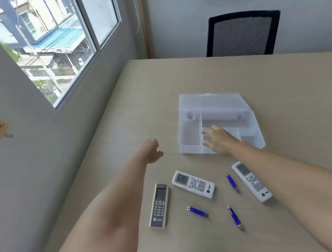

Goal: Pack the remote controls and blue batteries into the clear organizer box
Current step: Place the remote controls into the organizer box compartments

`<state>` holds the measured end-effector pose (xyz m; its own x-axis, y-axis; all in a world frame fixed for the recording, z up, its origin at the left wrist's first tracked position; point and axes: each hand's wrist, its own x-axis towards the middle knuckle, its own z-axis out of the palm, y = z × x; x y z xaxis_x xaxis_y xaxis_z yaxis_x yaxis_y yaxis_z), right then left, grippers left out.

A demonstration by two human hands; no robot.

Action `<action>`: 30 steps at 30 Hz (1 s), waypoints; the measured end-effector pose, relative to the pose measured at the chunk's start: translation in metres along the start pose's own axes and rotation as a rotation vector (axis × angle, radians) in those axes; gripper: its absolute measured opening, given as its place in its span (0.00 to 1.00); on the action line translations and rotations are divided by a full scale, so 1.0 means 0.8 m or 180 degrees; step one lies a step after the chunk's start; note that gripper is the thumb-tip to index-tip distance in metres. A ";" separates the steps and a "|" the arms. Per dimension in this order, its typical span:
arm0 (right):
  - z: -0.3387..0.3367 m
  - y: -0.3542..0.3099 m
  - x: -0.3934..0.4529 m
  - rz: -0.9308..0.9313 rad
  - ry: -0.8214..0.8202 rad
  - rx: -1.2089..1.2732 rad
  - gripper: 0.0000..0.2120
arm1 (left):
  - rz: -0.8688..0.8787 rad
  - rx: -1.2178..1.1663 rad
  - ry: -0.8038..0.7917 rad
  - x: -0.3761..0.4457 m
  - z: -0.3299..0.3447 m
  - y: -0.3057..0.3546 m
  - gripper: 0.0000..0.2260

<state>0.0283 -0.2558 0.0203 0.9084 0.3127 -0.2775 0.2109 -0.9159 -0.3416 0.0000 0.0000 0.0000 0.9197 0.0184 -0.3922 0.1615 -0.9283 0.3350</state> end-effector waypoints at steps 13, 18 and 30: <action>0.160 0.020 -0.050 -0.0080 -0.1124 -0.0488 0.32 | -0.1372 0.0086 -0.0671 -0.083 0.173 -0.032 0.31; 0.160 0.037 -0.046 -0.0110 -0.1032 -0.0465 0.29 | -0.1533 -0.0368 -0.0367 -0.087 0.185 -0.028 0.23; -0.033 0.158 0.013 0.0356 -0.0918 0.3729 0.18 | -0.0325 -0.2741 0.0610 0.109 0.033 0.097 0.20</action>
<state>0.0737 -0.3751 -0.0020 0.7556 0.4277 -0.4962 -0.4536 -0.2050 -0.8673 0.0831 -0.0803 -0.0303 0.9177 0.2195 -0.3311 0.3882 -0.3185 0.8648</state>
